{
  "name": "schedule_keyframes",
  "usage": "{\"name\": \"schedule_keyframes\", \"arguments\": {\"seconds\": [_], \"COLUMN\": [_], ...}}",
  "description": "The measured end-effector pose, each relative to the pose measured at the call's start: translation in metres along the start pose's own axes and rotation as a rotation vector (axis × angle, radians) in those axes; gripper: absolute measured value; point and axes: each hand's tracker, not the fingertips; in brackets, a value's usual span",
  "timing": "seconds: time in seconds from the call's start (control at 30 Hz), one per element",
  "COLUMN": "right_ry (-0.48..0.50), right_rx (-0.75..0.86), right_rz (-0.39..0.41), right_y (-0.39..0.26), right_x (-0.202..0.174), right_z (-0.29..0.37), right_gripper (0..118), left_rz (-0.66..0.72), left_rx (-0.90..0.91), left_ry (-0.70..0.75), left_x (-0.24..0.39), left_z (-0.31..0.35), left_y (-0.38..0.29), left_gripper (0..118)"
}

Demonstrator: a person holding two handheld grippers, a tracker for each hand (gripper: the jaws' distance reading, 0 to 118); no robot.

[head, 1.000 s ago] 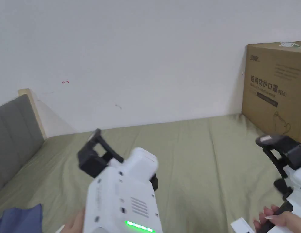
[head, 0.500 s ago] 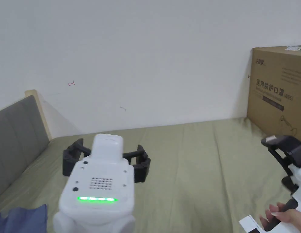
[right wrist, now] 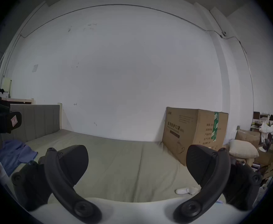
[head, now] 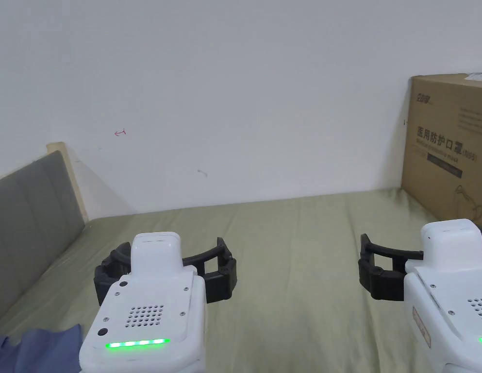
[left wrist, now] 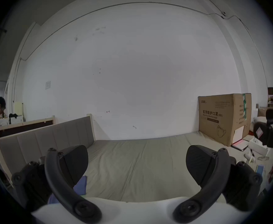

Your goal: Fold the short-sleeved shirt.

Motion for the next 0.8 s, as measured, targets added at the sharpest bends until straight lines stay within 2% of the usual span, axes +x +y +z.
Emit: {"name": "schedule_keyframes", "arguments": {"seconds": [0.17, 0.43, 0.63, 0.8], "right_ry": [0.067, 0.04, 0.052, 0.077], "right_rx": [-0.021, -0.02, -0.021, -0.027], "right_rz": [-0.15, -0.106, -0.158, -0.163], "right_y": [-0.003, -0.001, 0.001, 0.003], "right_x": [0.01, 0.009, 0.015, 0.016], "right_z": [0.003, 0.006, 0.007, 0.008], "right_gripper": [118, 118, 118, 118], "left_rz": [0.039, 0.062, 0.037, 0.071], "left_rx": [-0.016, -0.017, -0.014, -0.018], "left_ry": [-0.007, -0.032, -0.045, -0.033], "left_x": [-0.004, -0.004, 0.001, -0.002], "left_z": [-0.002, -0.001, 0.0, 0.0], "left_y": [-0.002, -0.004, -0.008, -0.01], "left_gripper": [118, 118, 118, 118]}}
